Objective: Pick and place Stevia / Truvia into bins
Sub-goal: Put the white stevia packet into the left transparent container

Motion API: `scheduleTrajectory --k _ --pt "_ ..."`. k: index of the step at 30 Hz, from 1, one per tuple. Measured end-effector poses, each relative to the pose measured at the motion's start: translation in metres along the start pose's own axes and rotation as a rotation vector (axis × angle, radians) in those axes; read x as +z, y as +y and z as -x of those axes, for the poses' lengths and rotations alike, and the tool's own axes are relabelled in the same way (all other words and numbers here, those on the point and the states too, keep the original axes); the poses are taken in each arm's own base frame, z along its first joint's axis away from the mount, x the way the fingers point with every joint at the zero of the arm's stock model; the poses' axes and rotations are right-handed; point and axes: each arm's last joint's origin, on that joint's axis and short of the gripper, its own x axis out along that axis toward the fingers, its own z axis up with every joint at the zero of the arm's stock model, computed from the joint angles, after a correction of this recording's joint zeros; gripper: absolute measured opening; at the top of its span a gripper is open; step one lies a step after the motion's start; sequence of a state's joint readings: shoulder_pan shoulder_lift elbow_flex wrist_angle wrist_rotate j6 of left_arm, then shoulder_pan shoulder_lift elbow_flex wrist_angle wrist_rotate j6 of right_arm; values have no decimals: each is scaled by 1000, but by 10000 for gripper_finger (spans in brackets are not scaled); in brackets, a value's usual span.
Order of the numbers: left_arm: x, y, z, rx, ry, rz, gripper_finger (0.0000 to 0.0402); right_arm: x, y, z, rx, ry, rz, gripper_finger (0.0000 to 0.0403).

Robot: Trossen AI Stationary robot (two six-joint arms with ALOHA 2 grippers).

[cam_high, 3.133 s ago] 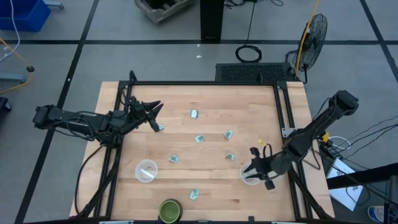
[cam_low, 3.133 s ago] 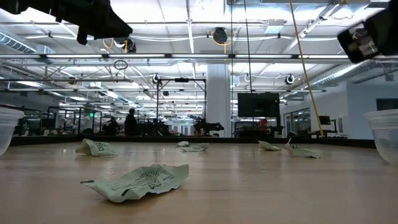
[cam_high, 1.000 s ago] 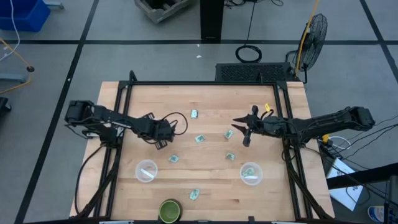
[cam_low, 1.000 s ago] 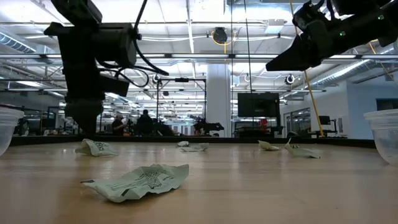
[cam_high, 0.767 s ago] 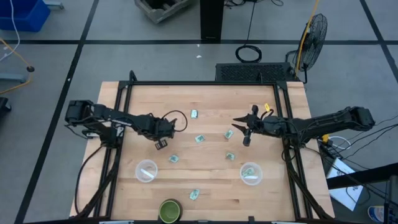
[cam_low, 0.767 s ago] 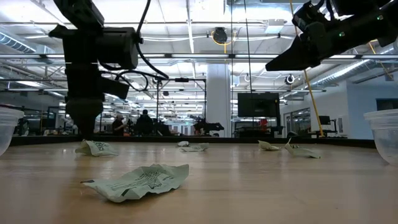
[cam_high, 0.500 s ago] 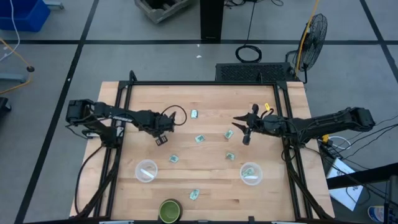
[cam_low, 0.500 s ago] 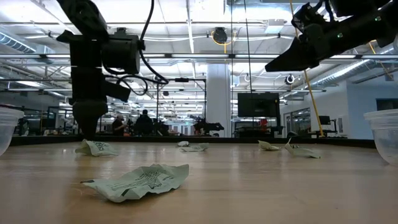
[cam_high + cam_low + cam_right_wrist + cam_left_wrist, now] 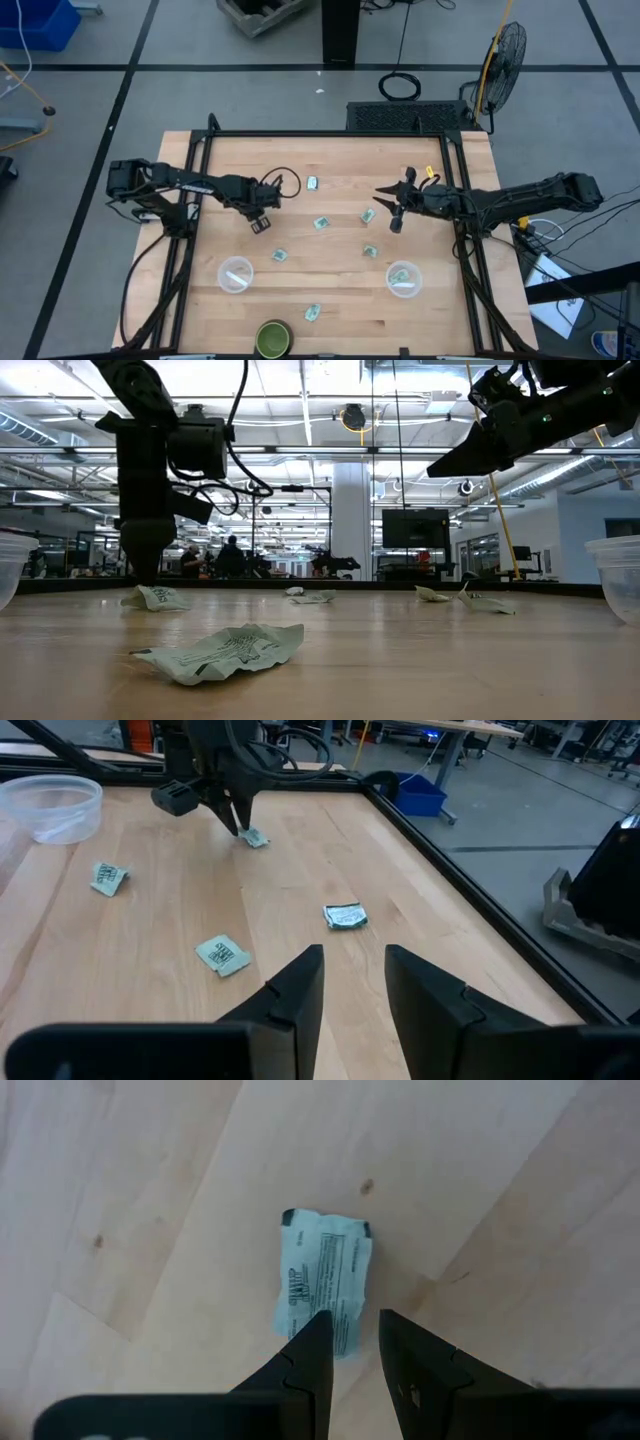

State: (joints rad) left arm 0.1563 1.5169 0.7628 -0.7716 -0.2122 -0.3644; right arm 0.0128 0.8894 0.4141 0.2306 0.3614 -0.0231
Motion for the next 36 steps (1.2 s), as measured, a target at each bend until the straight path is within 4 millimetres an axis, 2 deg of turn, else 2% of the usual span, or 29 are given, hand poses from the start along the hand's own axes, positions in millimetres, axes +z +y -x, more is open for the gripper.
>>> scheduleTrajectory --k 6,13,15,19,22,25,27,32,36 --pt "1 -2 -6 12 17 -9 90 0 0 0 0 1 0 105" --pt "6 -8 -24 36 70 -76 86 0 0 0 1 4 1 105" --pt "6 -8 -25 34 74 -88 70 0 0 0 1 4 1 105" --pt "6 -8 -24 23 68 -90 11 0 0 0 1 4 1 105" --pt "5 -8 -19 14 48 -67 10 0 0 0 1 4 1 105" --pt "3 -8 -7 11 30 -76 4 0 0 0 1 4 1 105" --pt "4 -9 8 5 10 -78 5 0 0 0 1 4 1 105" --pt "-3 -13 56 6 9 -28 3 0 0 0 1 4 1 105" --pt "-13 -26 100 -26 -18 25 3 0 0 0 1 5 1 105"
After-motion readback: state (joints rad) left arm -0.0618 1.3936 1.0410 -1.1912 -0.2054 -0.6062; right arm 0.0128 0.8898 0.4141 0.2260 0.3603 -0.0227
